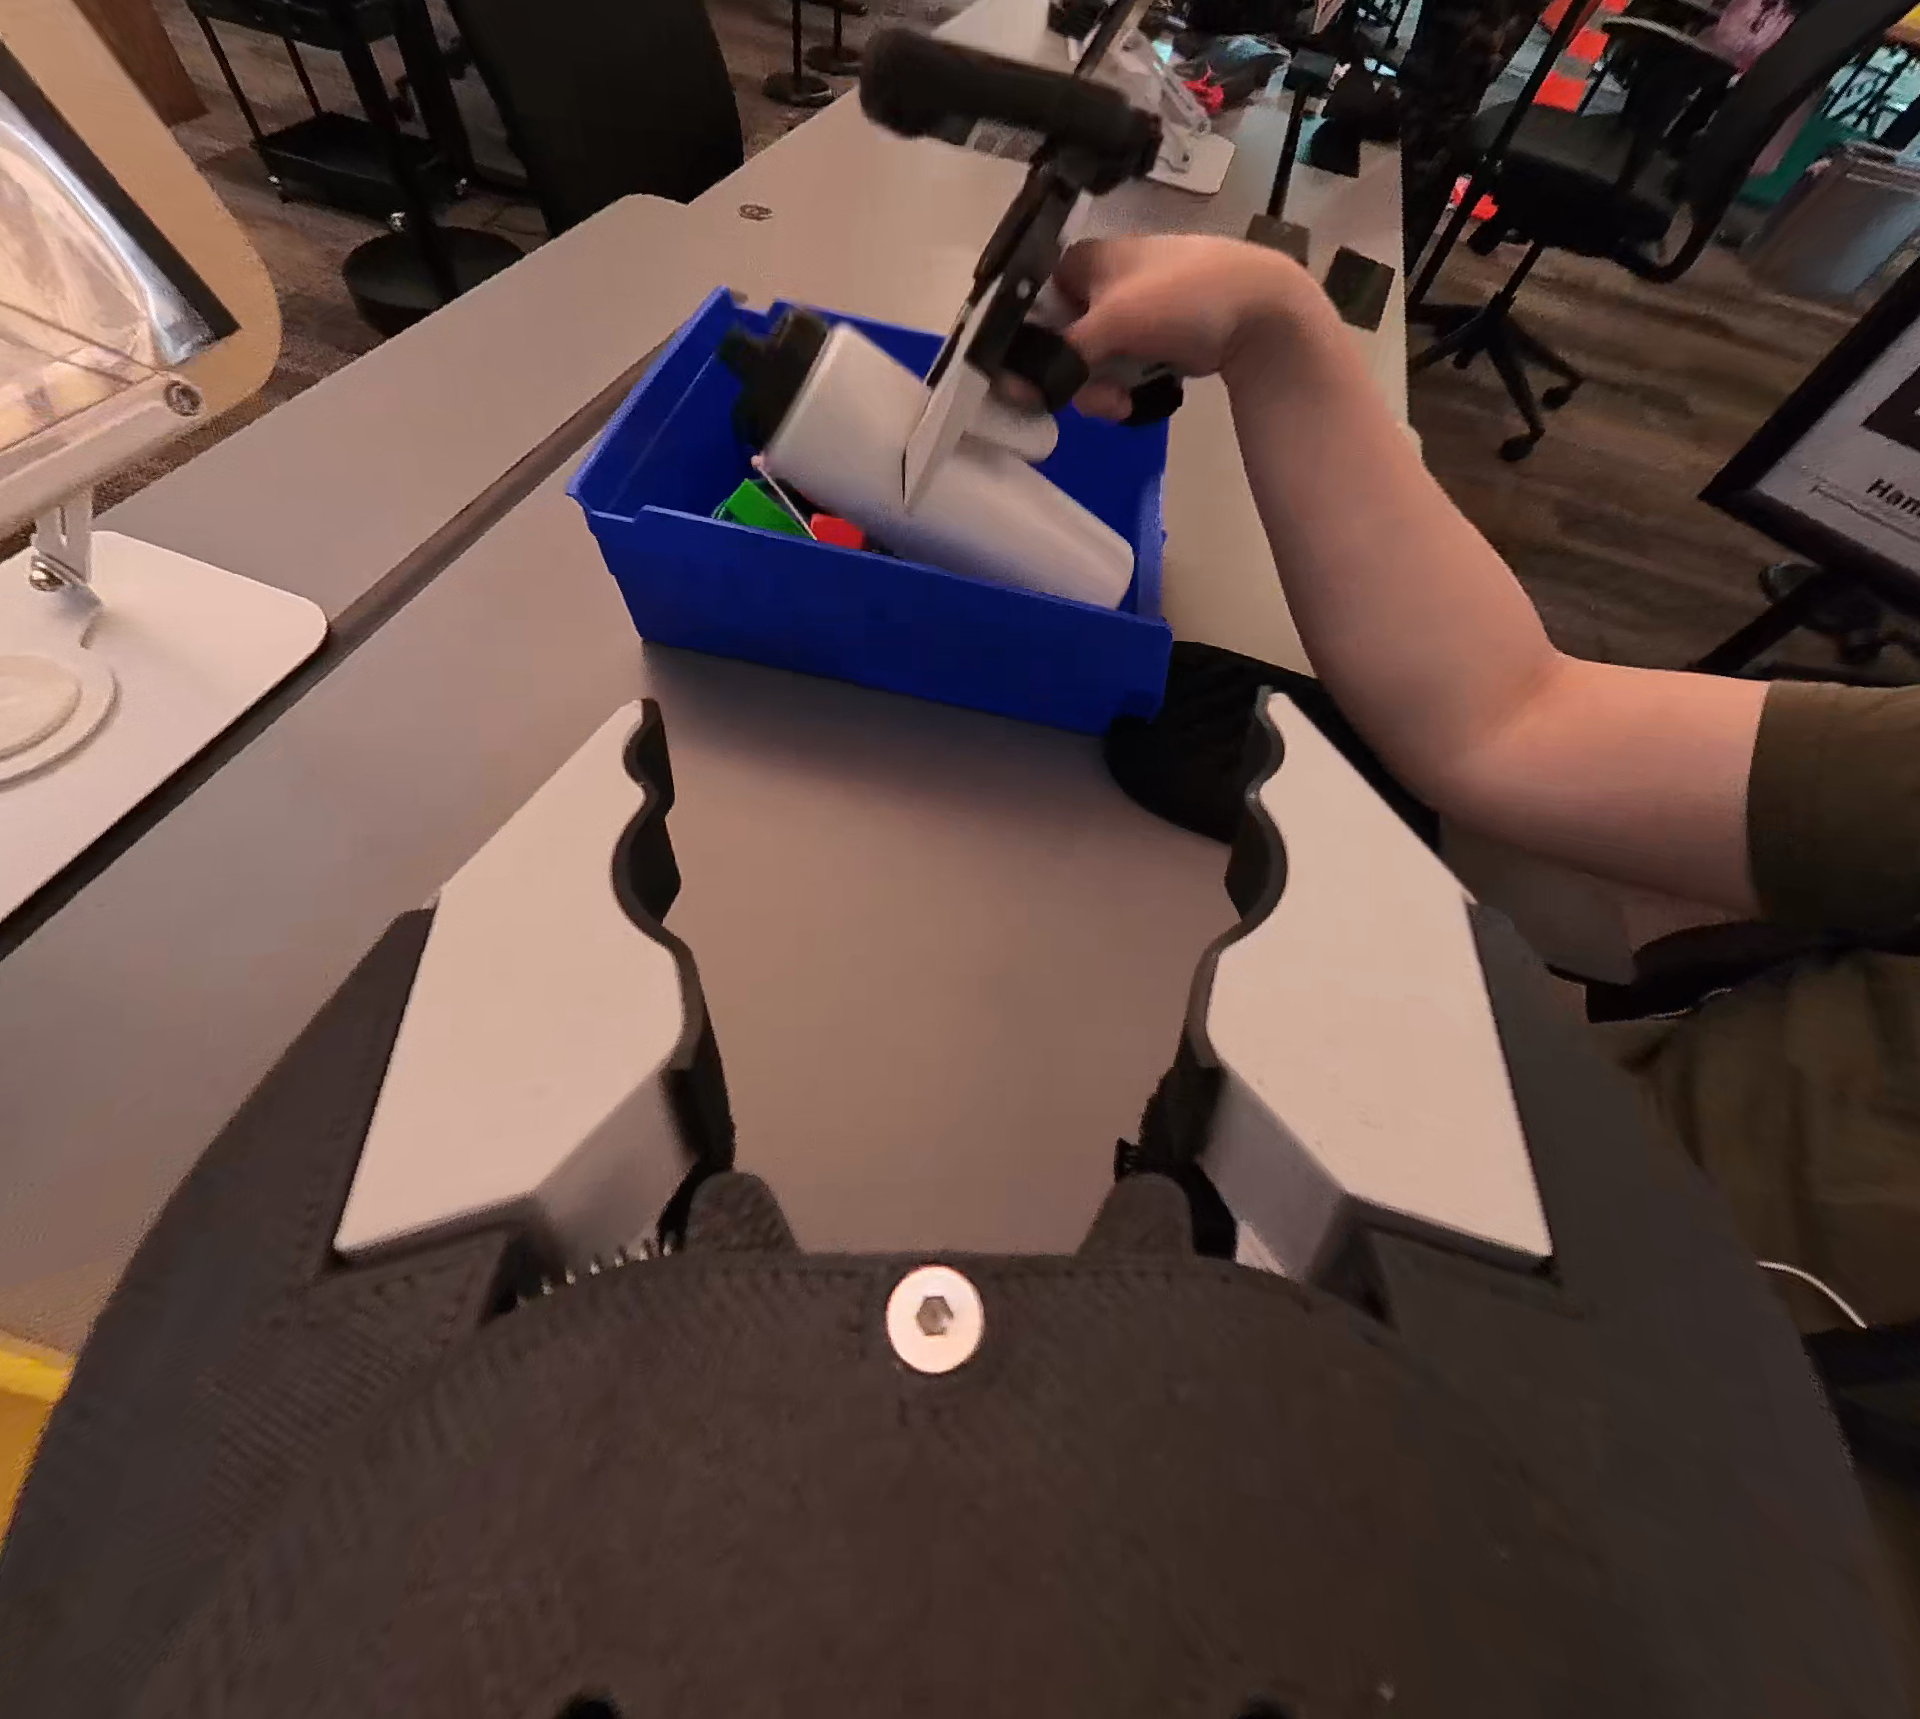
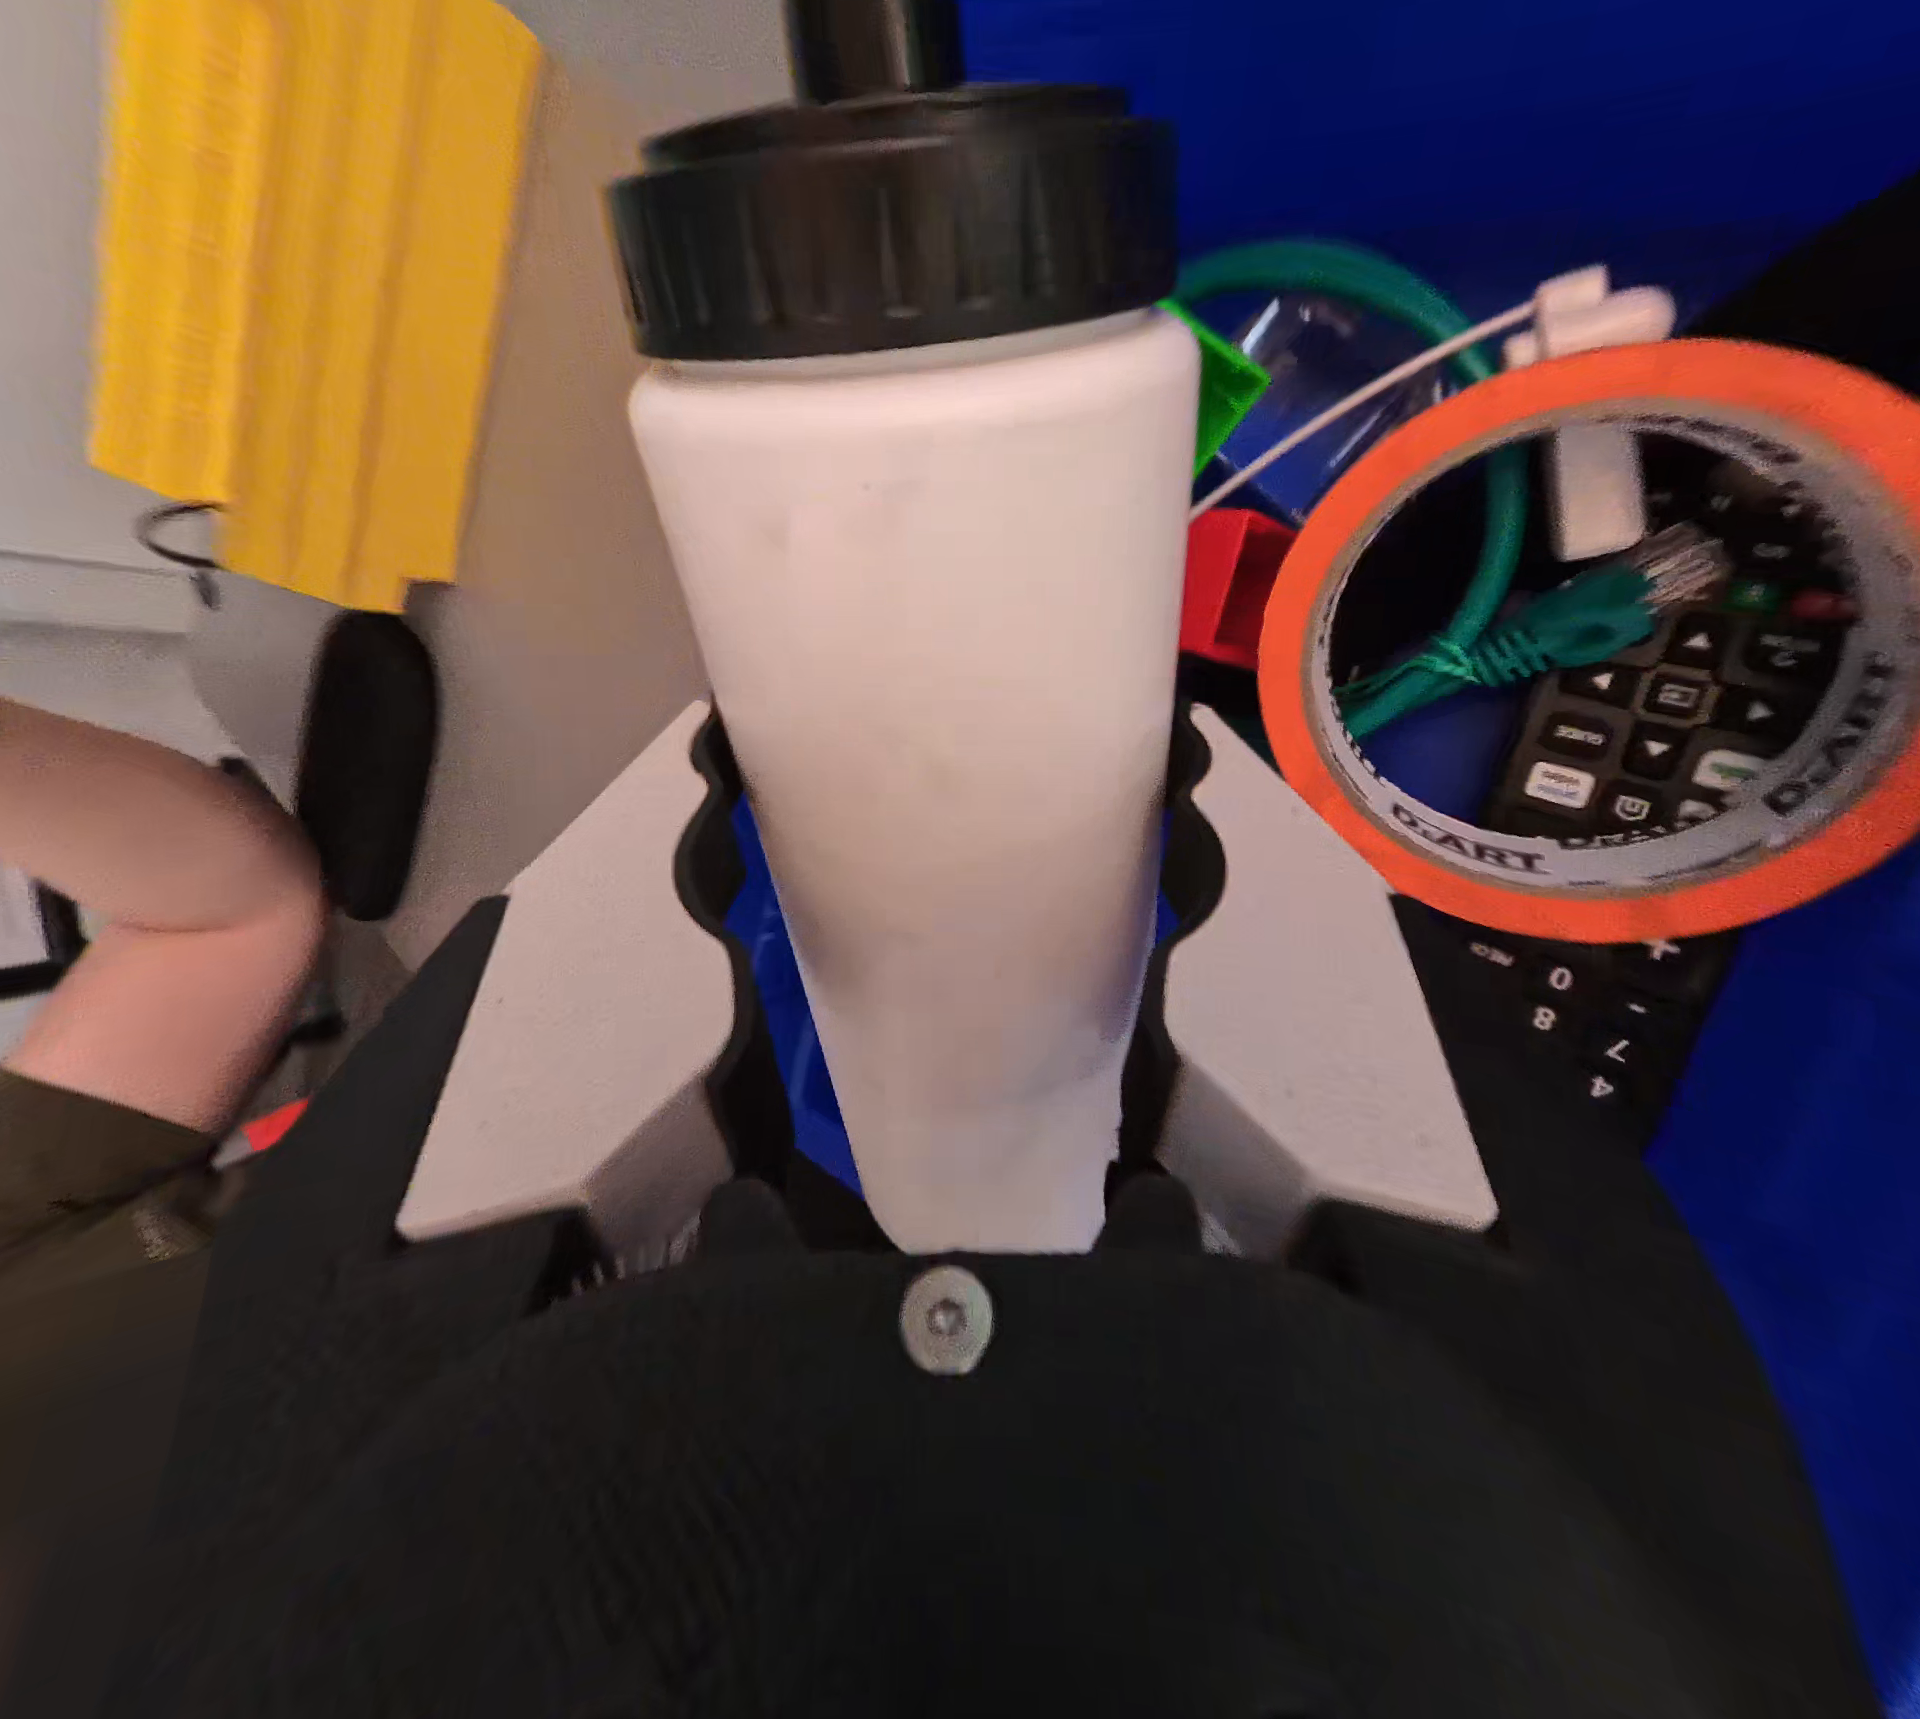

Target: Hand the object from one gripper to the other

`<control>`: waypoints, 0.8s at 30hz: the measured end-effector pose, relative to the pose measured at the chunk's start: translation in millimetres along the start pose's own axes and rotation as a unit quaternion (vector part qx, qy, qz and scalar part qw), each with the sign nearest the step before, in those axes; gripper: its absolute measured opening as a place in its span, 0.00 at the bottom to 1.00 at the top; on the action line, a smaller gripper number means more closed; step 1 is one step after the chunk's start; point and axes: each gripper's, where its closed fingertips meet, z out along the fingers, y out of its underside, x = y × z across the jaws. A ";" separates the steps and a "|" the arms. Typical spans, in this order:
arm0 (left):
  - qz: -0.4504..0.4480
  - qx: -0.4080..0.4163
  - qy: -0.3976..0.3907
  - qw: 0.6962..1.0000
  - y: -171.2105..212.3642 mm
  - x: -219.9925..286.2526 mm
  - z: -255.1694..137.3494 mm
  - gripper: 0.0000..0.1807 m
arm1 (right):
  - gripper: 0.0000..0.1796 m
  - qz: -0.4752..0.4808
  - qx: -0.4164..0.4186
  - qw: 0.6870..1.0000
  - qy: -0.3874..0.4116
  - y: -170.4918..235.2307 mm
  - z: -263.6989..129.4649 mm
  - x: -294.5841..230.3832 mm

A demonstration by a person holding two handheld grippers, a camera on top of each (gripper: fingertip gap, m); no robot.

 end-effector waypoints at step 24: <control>0.004 0.008 0.007 1.000 -4.3 5.6 -8.3 0.58 | 0.46 -0.332 -0.206 0.885 0.252 46.6 -9.1 33.8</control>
